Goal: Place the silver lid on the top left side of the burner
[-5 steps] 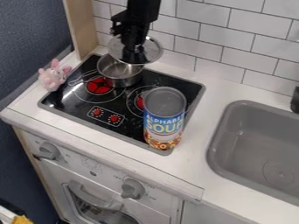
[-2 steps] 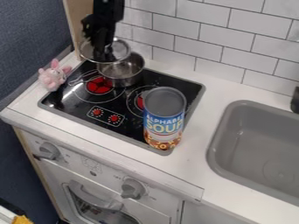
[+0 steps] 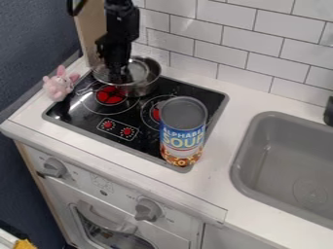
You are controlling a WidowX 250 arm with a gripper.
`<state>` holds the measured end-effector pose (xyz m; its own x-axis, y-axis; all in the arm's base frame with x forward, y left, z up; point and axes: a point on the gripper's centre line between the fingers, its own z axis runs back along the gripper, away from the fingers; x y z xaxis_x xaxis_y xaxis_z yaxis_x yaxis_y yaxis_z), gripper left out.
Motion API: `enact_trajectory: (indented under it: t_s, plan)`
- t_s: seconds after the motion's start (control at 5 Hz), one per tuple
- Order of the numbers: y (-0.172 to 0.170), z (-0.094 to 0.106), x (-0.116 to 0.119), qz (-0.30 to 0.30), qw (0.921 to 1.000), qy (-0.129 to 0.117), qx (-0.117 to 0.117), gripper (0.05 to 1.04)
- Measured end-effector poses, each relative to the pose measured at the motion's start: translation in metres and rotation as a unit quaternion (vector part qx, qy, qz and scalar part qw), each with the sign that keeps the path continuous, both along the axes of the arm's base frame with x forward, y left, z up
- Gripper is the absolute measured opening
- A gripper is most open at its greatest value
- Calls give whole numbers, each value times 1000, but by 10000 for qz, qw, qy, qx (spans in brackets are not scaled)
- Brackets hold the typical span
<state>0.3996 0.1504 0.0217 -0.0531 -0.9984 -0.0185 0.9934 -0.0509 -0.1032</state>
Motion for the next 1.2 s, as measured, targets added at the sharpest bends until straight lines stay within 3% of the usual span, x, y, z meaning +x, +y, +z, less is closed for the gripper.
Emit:
enact_trajectory:
  t_s: [0.6,1.0,1.2]
  plan:
    - [0,-7,20,30,9994,-340,-92,285]
    - [-6,-10,26,0,9994,-332,-117,345]
    - [-10,-10,24,32,9998,-202,-52,646]
